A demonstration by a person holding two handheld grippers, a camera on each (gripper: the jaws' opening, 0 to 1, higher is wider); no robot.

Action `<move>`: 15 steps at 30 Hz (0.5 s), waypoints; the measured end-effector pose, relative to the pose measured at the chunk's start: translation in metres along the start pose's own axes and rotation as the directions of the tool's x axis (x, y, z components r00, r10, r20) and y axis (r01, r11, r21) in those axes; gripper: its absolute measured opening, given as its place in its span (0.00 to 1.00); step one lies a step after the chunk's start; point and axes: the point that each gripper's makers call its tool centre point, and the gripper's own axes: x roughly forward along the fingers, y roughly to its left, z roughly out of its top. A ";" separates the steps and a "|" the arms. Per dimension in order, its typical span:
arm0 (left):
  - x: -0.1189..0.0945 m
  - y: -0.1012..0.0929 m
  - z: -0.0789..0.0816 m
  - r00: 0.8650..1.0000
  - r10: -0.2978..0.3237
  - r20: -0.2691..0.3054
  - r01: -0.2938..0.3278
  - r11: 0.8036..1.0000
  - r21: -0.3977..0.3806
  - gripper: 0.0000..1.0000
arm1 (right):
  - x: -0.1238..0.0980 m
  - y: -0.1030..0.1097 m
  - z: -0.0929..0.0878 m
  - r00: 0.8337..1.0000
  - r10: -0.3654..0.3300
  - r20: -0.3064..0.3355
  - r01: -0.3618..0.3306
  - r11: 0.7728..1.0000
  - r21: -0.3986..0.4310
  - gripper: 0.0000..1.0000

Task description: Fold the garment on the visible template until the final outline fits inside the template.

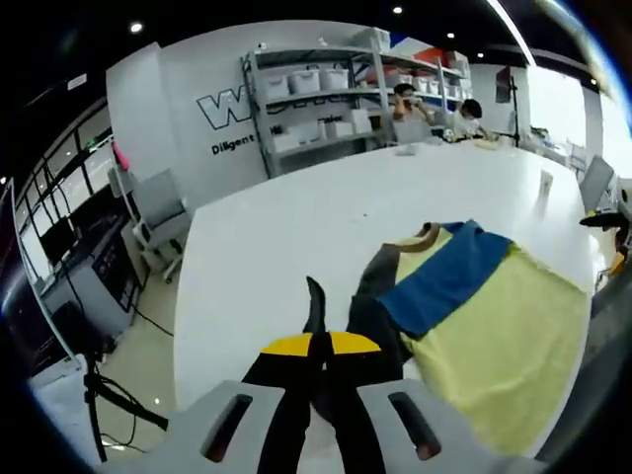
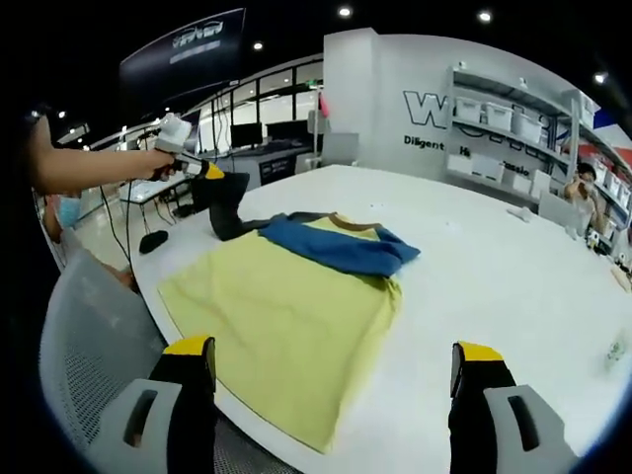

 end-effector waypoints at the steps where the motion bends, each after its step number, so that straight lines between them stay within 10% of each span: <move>1: 0.000 -0.001 0.009 1.000 -0.001 0.014 0.001 1.000 -0.001 0.06 | 0.000 0.000 -0.001 1.000 0.000 0.000 0.000 1.000 0.002 0.99; 15: 0.018 -0.036 0.105 0.986 -0.068 0.153 0.061 0.997 0.045 0.05 | 0.000 0.002 0.000 1.000 0.010 0.007 -0.010 1.000 0.018 0.99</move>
